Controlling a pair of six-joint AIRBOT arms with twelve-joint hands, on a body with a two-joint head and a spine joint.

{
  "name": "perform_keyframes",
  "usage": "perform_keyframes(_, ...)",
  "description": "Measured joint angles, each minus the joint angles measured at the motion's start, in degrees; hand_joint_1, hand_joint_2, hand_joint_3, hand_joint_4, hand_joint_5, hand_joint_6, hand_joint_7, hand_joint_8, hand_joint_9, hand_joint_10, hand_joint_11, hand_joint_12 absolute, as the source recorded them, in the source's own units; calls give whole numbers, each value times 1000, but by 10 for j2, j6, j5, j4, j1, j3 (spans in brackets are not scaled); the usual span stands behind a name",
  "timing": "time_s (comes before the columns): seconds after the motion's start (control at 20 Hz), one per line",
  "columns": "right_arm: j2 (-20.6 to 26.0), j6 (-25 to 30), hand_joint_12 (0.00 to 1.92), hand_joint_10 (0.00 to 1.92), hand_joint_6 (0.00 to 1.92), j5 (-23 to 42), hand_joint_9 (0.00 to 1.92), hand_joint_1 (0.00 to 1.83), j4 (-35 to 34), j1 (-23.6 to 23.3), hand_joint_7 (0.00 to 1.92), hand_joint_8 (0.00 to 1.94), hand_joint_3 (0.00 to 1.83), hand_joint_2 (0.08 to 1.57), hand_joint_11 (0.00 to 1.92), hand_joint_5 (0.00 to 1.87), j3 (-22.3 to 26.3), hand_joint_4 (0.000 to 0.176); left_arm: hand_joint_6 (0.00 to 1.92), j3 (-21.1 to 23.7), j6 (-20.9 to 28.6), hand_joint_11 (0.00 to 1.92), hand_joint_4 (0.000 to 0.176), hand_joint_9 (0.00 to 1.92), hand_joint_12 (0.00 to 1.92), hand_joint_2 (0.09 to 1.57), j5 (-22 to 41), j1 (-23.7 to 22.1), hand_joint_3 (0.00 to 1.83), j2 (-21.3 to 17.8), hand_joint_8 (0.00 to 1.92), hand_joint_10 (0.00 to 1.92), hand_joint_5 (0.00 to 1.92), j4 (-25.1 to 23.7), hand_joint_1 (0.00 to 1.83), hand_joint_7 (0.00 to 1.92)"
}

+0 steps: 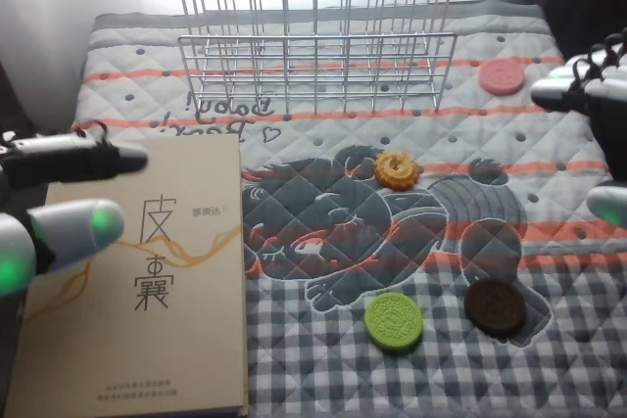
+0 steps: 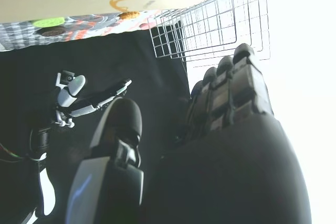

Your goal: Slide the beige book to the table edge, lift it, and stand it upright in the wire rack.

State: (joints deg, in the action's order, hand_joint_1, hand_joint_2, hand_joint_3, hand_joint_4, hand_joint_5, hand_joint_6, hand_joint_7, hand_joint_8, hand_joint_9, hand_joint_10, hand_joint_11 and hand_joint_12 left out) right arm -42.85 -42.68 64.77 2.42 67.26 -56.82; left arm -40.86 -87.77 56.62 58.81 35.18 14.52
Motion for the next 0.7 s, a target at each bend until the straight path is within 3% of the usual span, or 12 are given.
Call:
perform_keyframes(0.05,-2,5,83,0,0,0,323,166,4,-1,357,0,0,1334,341,317,-3,0,2,0,0,0,66,425,806,1324,1,1,1,0,2,13,484,-2,0,427)
perform_keyframes(0.1,-4,11,75,3,3,-3,333,172,12,-7,361,1,4,1341,349,328,-7,0,1,0,0,0,38,360,715,1308,6,4,0,0,1,3,461,-1,0,376)
perform_keyframes(0.15,-12,31,78,9,8,-17,352,176,41,-33,375,6,4,1346,369,344,-18,0,0,0,0,0,38,308,618,1282,12,12,0,0,3,3,416,6,0,336)
perform_keyframes(0.2,-18,39,66,4,7,-27,345,121,58,-51,369,2,5,1348,361,349,-24,0,0,1,0,0,92,180,369,1244,18,18,0,0,6,3,268,10,0,221)
perform_keyframes(0.25,-35,59,63,2,11,-51,341,109,101,-91,381,6,3,1346,359,362,-39,0,1,7,0,0,159,97,156,1193,26,29,0,-4,5,3,127,21,0,130)
perform_keyframes(0.3,-46,74,71,2,2,-65,346,81,126,-111,382,5,4,1350,394,343,-46,0,0,7,0,0,173,28,30,1159,32,35,0,-4,2,0,40,21,0,60)
perform_keyframes(0.35,-62,97,67,0,1,-81,340,36,165,-134,372,2,9,1368,397,322,-57,0,0,12,0,0,175,5,5,1149,43,45,0,-8,0,0,7,25,0,11)
perform_keyframes(0.5,-97,143,34,0,0,-142,281,4,281,-187,311,0,9,1403,348,256,-71,0,0,17,1,0,176,0,0,1138,75,64,0,-15,0,0,0,39,0,0)
perform_keyframes(0.55,-109,170,38,2,5,-154,282,0,315,-203,314,3,3,1394,361,267,-80,0,0,17,1,0,167,0,0,1137,83,66,0,-15,0,0,0,44,0,0)
perform_keyframes(0.65,-128,223,73,6,9,-174,291,0,376,-228,311,1,0,1384,447,280,-101,0,0,18,1,0,122,0,0,1130,95,66,0,-15,0,0,0,41,0,0)
perform_keyframes(0.7,-136,236,41,0,6,-180,266,0,395,-234,301,0,0,1372,374,275,-105,0,0,18,1,0,101,0,0,1134,99,66,0,-15,0,0,0,39,0,0)
